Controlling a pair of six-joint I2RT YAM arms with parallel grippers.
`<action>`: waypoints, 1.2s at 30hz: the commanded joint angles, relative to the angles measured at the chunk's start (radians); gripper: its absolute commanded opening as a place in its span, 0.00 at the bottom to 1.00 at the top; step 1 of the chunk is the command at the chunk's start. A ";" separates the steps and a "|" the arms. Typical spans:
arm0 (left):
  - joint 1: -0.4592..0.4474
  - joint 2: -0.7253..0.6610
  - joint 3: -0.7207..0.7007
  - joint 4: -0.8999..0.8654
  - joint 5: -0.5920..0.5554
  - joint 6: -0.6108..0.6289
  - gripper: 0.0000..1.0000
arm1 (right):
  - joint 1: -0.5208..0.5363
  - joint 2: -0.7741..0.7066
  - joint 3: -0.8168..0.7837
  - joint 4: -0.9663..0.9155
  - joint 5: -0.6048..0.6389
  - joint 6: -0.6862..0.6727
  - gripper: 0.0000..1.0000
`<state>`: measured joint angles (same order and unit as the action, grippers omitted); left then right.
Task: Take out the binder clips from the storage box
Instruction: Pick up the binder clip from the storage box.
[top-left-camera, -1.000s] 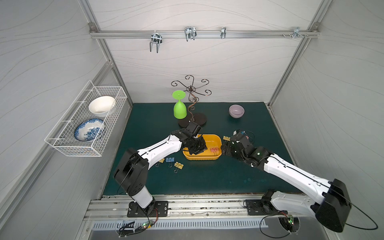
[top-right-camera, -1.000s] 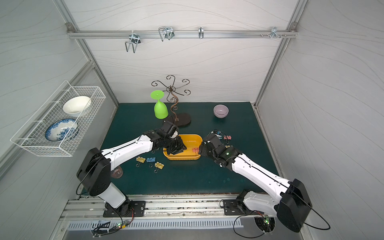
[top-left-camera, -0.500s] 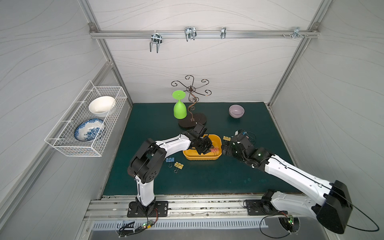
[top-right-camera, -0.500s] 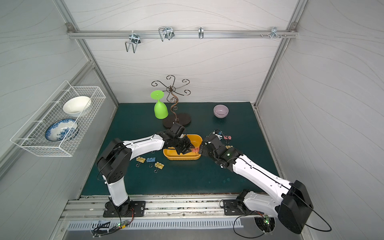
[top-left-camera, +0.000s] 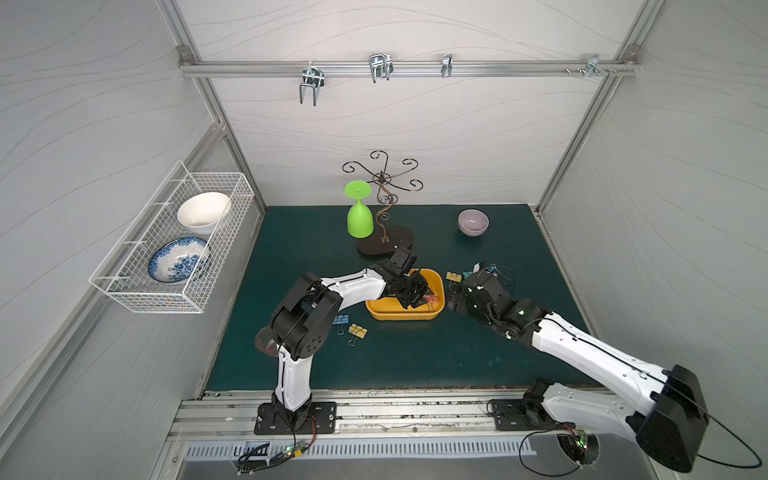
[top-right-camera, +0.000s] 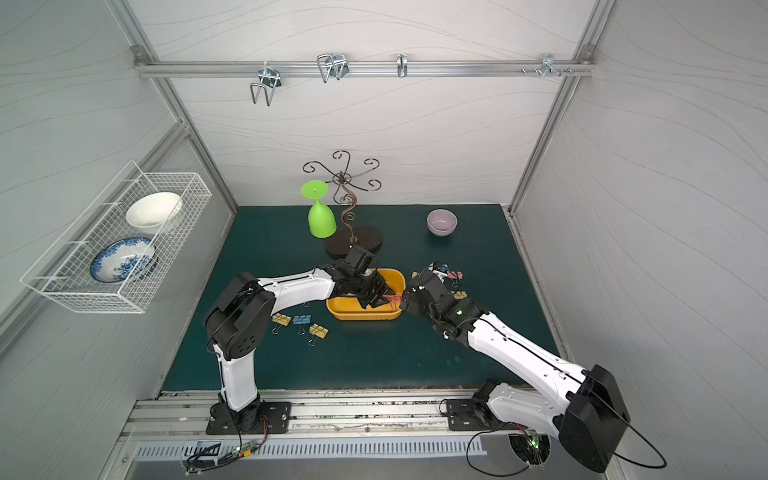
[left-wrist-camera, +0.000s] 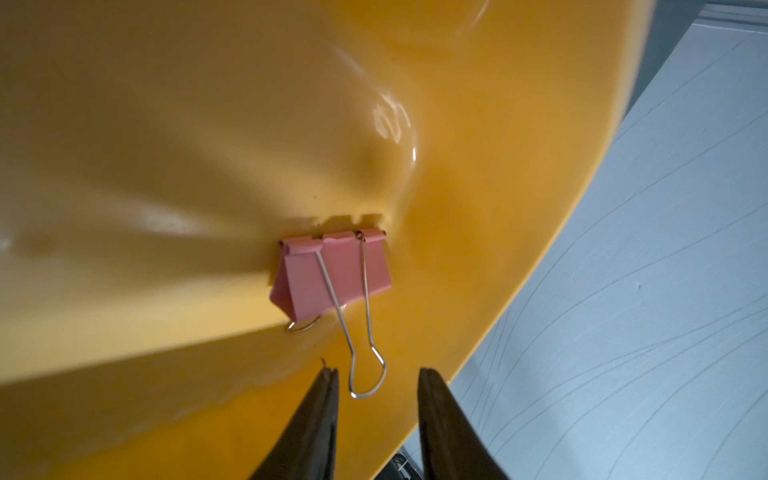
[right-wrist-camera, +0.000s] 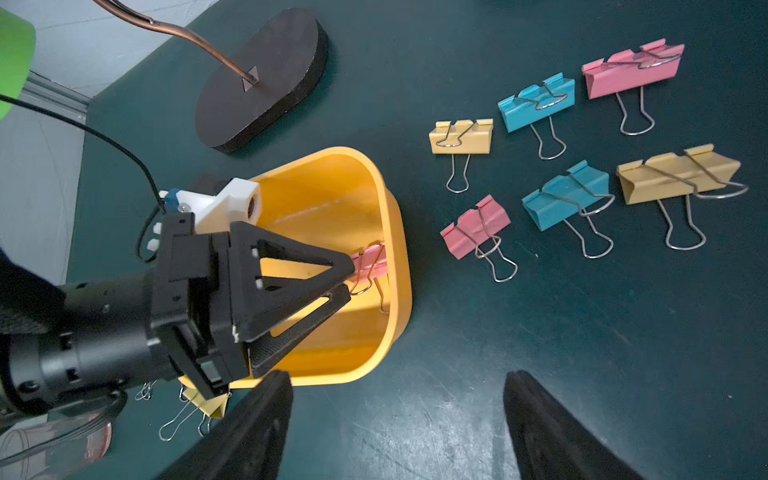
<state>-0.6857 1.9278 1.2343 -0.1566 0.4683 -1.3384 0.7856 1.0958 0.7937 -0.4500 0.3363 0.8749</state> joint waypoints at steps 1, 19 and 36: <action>-0.009 0.021 0.039 0.033 0.014 -0.016 0.37 | -0.006 -0.022 -0.002 -0.005 0.018 0.001 0.84; -0.020 0.042 0.002 0.099 0.016 -0.097 0.37 | -0.010 -0.052 -0.010 -0.029 0.035 0.006 0.84; -0.020 0.060 0.004 0.091 0.004 -0.108 0.29 | -0.017 -0.054 -0.009 -0.036 0.038 0.005 0.85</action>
<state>-0.7006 1.9701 1.2316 -0.0795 0.4755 -1.4464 0.7765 1.0550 0.7891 -0.4583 0.3592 0.8753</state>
